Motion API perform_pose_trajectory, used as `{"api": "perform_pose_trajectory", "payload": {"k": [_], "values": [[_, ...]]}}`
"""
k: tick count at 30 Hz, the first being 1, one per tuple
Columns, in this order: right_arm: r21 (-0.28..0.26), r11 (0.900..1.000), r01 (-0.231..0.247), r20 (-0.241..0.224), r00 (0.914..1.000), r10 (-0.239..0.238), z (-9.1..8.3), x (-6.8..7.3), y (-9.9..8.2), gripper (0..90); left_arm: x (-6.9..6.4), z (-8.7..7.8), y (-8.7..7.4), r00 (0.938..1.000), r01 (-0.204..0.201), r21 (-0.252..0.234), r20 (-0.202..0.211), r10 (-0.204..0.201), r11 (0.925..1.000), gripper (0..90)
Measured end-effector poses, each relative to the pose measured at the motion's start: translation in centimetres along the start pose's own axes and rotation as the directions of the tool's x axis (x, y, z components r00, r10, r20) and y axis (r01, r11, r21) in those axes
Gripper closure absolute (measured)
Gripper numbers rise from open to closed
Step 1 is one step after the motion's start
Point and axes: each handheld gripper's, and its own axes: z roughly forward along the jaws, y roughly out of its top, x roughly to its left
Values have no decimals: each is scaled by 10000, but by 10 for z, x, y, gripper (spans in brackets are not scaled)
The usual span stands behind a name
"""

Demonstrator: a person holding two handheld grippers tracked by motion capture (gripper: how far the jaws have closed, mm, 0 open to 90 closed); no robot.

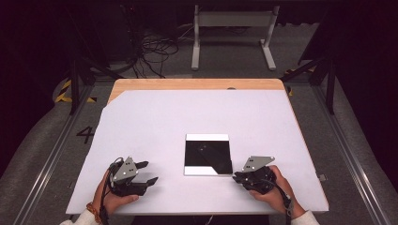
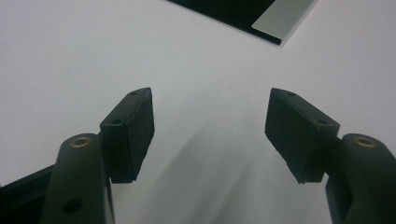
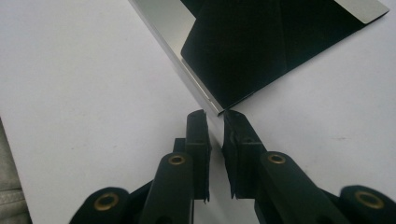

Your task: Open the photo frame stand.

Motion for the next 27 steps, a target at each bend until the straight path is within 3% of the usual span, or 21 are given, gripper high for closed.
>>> {"api": "perform_pose_trajectory", "payload": {"k": [15,20,27], "values": [[168,9999,-9,51,10000,8,7,0,5,807,1,5,1,9999,131,91,85,-132,9999,318],[-53,10000,-52,-205,9998,51,10,3,9,797,-1,6,2,9998,139,91,162,-141,9999,313],[-6,9999,-107,-110,9999,107,6,2,7,798,-2,6,2,9999,85,136,136,-87,9999,307]]}}
